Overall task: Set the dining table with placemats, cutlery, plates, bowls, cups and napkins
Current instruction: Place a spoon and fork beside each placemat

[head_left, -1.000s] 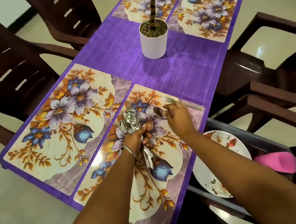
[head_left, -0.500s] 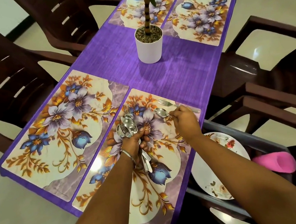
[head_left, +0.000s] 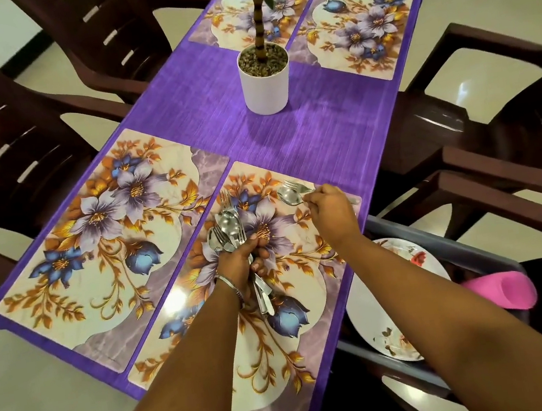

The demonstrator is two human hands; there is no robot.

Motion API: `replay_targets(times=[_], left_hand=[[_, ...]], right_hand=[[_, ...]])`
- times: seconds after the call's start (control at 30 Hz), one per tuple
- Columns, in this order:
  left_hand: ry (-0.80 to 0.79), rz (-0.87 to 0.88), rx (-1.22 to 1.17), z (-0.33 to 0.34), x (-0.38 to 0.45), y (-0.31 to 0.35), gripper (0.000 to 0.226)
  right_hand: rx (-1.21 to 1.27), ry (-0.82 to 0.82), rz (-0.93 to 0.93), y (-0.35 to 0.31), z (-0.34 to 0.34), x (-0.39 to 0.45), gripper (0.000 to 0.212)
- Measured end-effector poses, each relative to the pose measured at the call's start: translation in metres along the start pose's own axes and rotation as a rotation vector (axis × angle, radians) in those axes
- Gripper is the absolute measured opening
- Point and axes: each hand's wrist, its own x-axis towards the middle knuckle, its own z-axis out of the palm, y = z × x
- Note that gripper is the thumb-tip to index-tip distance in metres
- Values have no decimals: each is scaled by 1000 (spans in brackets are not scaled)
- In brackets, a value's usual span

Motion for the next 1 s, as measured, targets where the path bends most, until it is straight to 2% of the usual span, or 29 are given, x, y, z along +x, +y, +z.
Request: replay_targets(times=[0.43,1.0], left_hand=[[-20,0,0,3,-5,3,30],[15,10,-5,3,-4,1,28]], right_hand=[[-21,30,-37,5,-1,0,26],[-69,-7,-56,6,-7,-2,28]])
